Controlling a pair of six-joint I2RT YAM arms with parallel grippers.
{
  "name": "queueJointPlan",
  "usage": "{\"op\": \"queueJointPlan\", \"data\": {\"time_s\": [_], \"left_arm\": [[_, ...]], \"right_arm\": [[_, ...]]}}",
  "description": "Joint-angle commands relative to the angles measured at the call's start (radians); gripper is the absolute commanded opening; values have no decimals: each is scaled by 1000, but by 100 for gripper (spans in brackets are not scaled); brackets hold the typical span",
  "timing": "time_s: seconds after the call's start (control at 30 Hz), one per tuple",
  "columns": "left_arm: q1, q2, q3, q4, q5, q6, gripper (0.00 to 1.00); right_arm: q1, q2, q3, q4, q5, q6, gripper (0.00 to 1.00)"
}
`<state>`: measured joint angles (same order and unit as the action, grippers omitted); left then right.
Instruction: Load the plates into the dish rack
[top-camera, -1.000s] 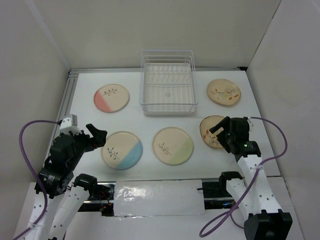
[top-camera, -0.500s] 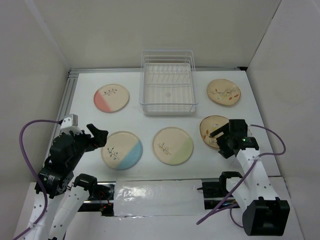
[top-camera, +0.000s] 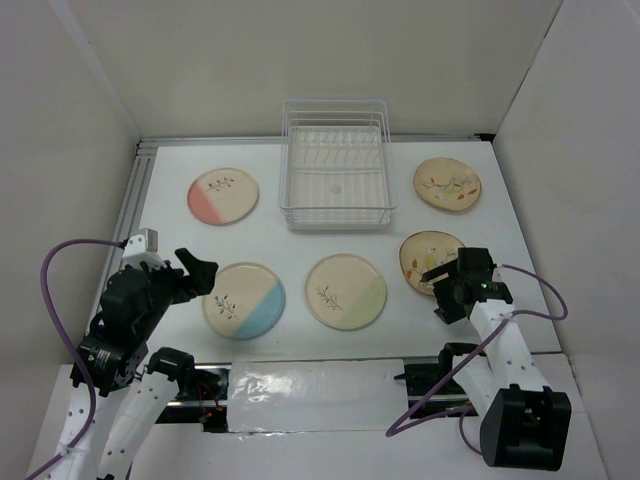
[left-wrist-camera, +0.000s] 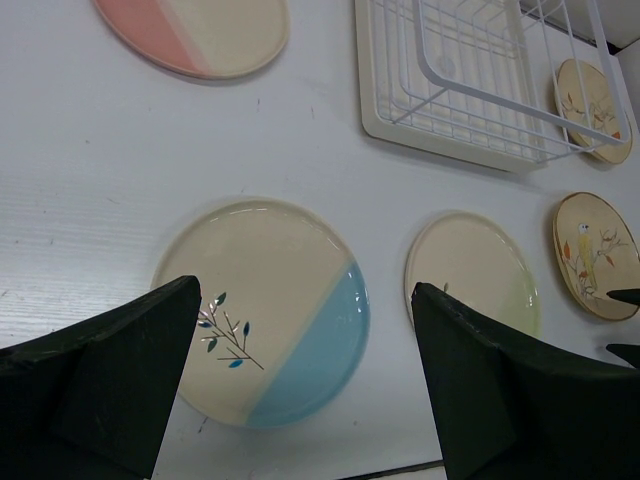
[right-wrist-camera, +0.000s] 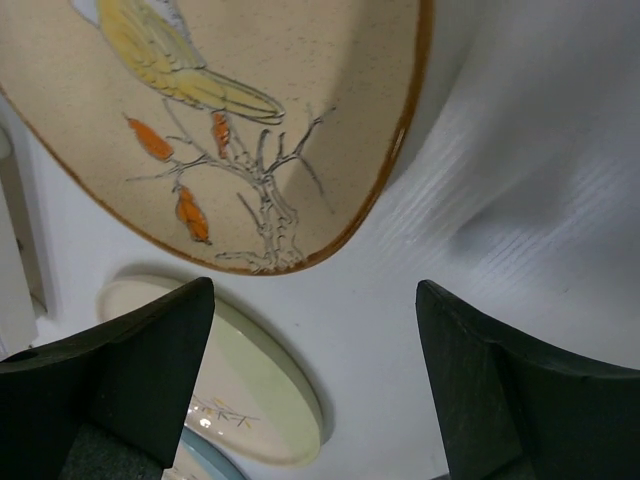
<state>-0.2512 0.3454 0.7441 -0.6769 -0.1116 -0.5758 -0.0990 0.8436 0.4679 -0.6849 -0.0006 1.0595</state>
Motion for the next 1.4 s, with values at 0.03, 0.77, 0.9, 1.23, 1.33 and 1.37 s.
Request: {"op": "queueJointPlan", "data": {"time_s": [0.03,0.77,0.9,1.23,1.33,1.37], "left_arm": [[-3,-2,-3,45,13,22,100],[-3,7,-3,54,13,22,100],[-3,7,-3,54,23,22,100],[-3,7,-3,54,23,22,100],[-3,7,-3,54,23,22,100],[-3,7,-3,54,23,22,100]], "right_arm": [[-19,-9,-57,109,28,49,86],[-38,-104,-310,369,80,192,76],[-38,-75,-328,392,99,192,73],[-38,-34,-370,461,119,220,50],[-38,-34,-379,470,129,220,33],[-38,-34,-379,470,139,220,27]]}}
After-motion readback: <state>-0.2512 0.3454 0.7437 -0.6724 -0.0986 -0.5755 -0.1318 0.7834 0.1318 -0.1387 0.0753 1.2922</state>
